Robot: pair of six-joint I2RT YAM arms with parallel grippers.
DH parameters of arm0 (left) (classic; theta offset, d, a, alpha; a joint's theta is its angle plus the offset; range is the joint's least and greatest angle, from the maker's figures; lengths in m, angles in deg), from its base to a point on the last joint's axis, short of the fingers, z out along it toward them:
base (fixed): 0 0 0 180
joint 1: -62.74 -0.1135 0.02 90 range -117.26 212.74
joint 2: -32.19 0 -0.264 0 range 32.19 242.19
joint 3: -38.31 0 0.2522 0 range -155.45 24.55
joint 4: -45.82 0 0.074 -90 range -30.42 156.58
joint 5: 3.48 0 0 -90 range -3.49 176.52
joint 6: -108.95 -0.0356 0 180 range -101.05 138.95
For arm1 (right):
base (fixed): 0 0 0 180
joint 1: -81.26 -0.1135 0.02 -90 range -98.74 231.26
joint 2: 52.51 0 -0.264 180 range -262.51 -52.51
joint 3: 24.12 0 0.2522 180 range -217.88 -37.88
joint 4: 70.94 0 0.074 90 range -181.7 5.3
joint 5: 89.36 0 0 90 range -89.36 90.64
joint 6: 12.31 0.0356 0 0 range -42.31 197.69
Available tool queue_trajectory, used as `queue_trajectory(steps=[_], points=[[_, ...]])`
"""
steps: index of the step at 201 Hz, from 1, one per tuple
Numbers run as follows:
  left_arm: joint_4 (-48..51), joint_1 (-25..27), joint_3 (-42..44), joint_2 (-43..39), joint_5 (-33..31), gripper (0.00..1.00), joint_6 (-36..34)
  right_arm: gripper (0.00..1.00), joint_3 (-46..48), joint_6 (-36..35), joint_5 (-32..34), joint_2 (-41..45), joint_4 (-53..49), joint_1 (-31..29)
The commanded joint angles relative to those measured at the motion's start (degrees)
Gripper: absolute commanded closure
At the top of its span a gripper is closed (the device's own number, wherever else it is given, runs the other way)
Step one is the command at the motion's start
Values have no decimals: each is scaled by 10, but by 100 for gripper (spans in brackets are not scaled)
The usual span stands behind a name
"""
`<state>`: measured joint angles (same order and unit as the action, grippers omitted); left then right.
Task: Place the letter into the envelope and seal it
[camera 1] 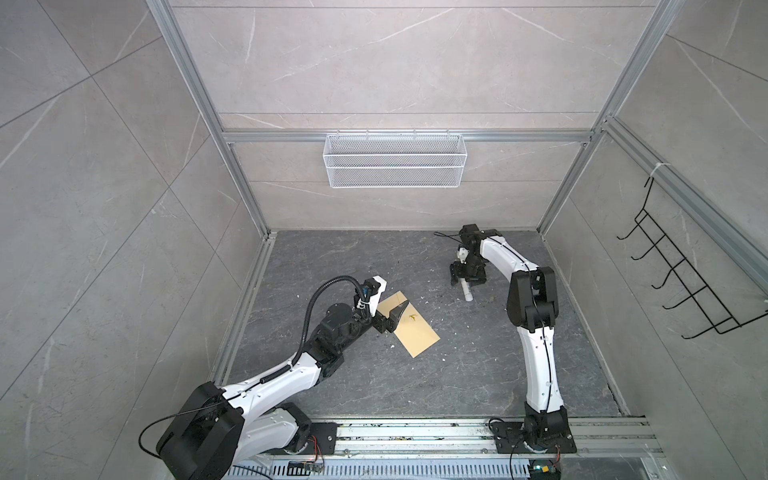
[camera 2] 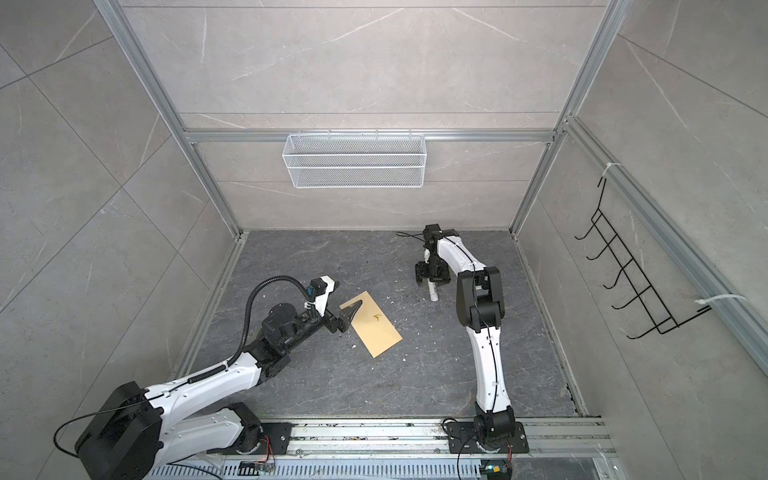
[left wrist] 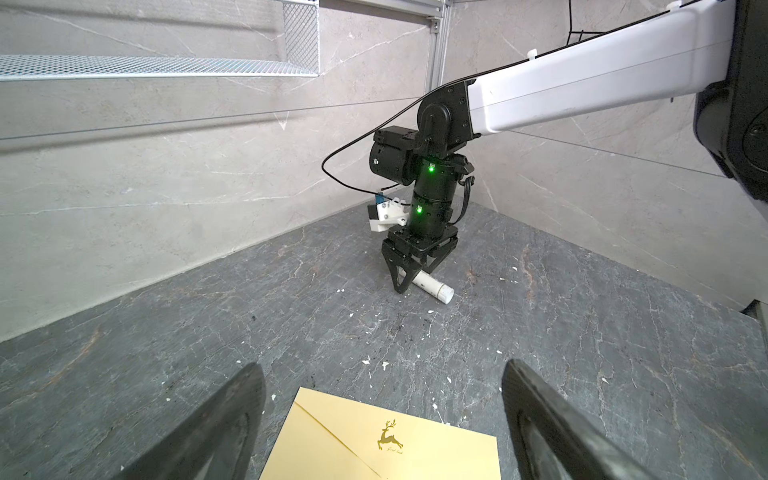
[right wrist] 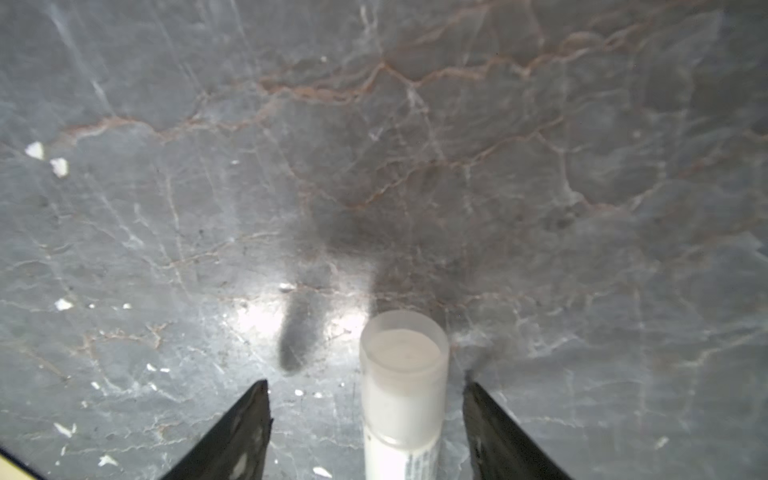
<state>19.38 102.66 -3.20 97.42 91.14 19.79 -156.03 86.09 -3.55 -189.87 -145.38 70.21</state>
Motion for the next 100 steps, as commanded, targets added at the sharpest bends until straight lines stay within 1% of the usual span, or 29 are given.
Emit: queue_trajectory(steps=[1,19,29,47,61,75,100], points=[[-10,0,2,-17,-12,9,-9,24,-11,5,-7,24,-15,2],[-7,0,4,-22,-26,9,-11,21,-7,6,-6,40,-10,2],[4,0,4,-29,-49,9,-10,18,1,6,-6,60,-2,2],[52,-2,-4,-46,-127,7,-13,13,43,8,-12,120,41,2],[93,-13,-10,-61,-186,6,-8,11,99,6,-18,186,91,2],[132,-45,-12,-74,-214,6,14,8,168,6,-19,261,157,2],[156,-125,7,-95,-218,6,53,3,321,1,-19,407,299,2]])
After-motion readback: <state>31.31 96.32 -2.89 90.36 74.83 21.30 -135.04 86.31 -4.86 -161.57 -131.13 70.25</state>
